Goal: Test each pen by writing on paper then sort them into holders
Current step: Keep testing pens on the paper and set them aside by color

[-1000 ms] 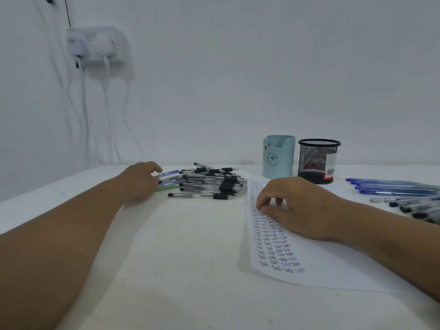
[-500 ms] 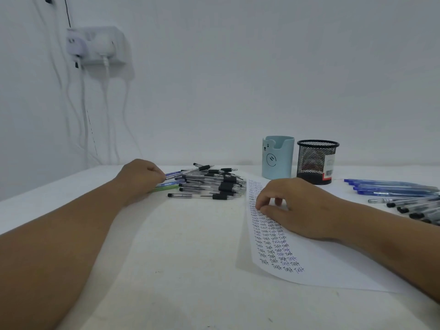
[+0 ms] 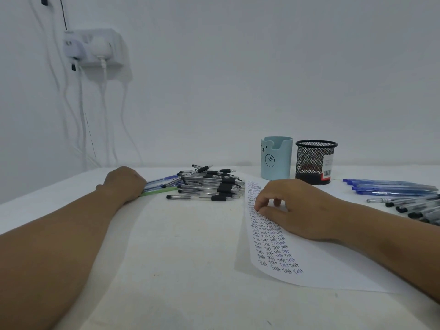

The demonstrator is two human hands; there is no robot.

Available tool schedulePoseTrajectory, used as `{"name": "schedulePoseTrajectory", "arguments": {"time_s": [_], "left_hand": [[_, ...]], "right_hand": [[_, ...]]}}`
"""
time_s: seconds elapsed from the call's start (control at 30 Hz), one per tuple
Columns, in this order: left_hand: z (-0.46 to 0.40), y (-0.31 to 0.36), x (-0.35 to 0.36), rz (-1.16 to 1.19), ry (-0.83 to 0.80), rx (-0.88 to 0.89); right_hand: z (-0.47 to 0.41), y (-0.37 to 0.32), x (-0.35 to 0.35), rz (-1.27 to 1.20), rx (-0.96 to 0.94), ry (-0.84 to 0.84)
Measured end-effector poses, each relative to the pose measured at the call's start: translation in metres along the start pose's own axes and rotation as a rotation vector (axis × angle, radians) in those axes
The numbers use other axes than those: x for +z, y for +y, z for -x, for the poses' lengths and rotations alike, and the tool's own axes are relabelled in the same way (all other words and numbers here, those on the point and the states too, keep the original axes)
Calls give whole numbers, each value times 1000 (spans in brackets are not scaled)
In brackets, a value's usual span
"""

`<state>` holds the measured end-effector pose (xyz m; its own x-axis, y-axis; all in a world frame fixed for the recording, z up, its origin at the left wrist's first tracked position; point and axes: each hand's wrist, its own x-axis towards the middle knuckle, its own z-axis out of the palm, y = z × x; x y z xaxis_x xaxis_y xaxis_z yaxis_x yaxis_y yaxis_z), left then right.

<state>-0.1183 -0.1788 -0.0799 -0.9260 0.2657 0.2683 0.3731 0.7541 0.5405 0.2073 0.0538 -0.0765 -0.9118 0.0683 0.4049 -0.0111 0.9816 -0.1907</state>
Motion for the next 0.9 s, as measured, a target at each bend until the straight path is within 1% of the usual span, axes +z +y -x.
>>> {"name": "schedulePoseTrajectory", "arguments": {"time_s": [0.07, 0.13, 0.23, 0.37, 0.43, 0.47, 0.5, 0.57, 0.63, 0.7, 0.73, 0.8, 0.9], "left_hand": [[13, 11, -5, 39, 50, -5], [17, 20, -8, 69, 136, -5], [20, 32, -11, 120, 222, 41], [36, 54, -18, 347, 305, 203], [53, 74, -19, 488, 336, 293], [64, 85, -18, 592, 297, 326], [75, 96, -16, 691, 221, 350], [97, 116, -10, 833, 15, 380], [117, 128, 1, 889, -166, 403], [134, 138, 11, 880, -282, 438], [141, 142, 16, 851, -325, 468], [151, 147, 23, 791, -373, 520], [158, 146, 29, 749, -352, 577]], "right_hand": [[0, -1, 0, 2, 2, -1], [0, -1, -1, -3, 8, -4], [0, 0, 0, 2, 17, -14], [-1, 0, 0, -31, 54, -18], [0, 0, -1, -92, 115, -2], [1, -1, -2, -164, 168, 26], [1, -2, -4, -281, 232, 70], [-1, -6, -10, -614, 369, 174], [-4, -9, -20, -1010, 443, 235], [-4, -10, -29, -1348, 450, 248], [-3, -8, -33, -1445, 449, 246], [-1, -5, -39, -1526, 459, 227], [2, -3, -43, -1558, 481, 172]]}}
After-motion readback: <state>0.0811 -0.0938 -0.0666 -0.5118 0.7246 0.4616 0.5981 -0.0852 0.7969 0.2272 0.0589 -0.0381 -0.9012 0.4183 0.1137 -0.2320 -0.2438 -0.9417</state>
